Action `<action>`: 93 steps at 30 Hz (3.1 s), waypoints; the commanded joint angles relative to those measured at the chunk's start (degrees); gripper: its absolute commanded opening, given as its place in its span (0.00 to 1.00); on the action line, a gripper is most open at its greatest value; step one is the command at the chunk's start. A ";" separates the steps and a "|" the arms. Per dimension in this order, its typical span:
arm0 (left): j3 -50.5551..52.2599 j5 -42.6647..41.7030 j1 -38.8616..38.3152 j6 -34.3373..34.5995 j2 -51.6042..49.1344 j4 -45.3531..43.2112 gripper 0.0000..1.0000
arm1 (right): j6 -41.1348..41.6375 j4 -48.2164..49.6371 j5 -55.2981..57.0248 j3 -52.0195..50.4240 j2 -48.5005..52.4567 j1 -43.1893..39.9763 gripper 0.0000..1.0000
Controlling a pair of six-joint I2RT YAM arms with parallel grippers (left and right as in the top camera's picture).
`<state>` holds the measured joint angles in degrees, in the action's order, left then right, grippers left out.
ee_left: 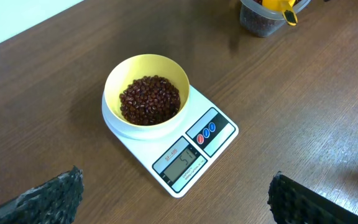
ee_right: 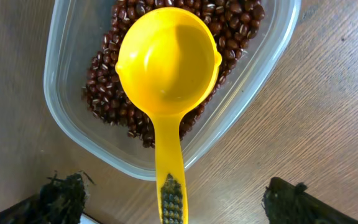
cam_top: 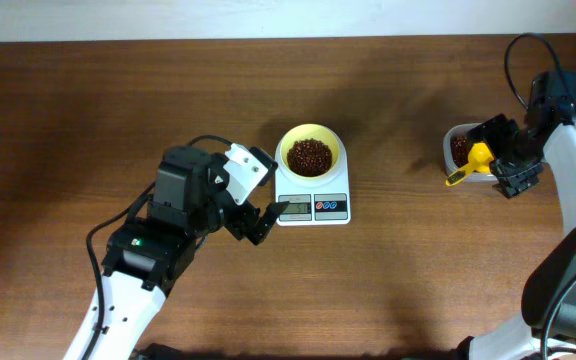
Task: Scoop item into bowl and weigh 50g on scale
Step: 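Drag the scoop through the beans in the tub to fill it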
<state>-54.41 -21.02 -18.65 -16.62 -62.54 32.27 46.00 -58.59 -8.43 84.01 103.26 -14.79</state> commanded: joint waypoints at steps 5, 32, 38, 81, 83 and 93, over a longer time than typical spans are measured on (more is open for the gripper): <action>0.28 -0.22 0.31 0.74 -0.13 -0.11 0.99 | -27.17 -6.47 1.55 9.40 -2.32 -1.05 0.97; 0.28 -0.22 0.31 0.74 -0.13 -0.11 0.99 | -55.36 -24.41 -10.45 26.47 -2.29 -1.38 0.99; 0.28 -0.22 0.31 0.74 -0.13 -0.11 0.99 | -32.04 -18.91 -4.61 24.39 -0.17 -1.36 0.99; 0.28 -0.22 0.31 0.74 -0.13 -0.11 0.99 | -15.54 5.79 -8.94 -6.58 1.90 3.89 0.73; 0.28 -0.22 0.31 0.74 -0.13 -0.11 0.99 | -15.52 7.15 -10.12 -8.22 1.90 3.91 0.62; 0.28 -0.22 0.31 0.74 -0.13 -0.09 0.99 | -15.54 9.40 -12.61 -10.08 1.90 3.91 0.34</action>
<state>-54.41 -21.02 -18.65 -16.62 -62.54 32.29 30.81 -49.41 -20.49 74.43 105.38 -11.20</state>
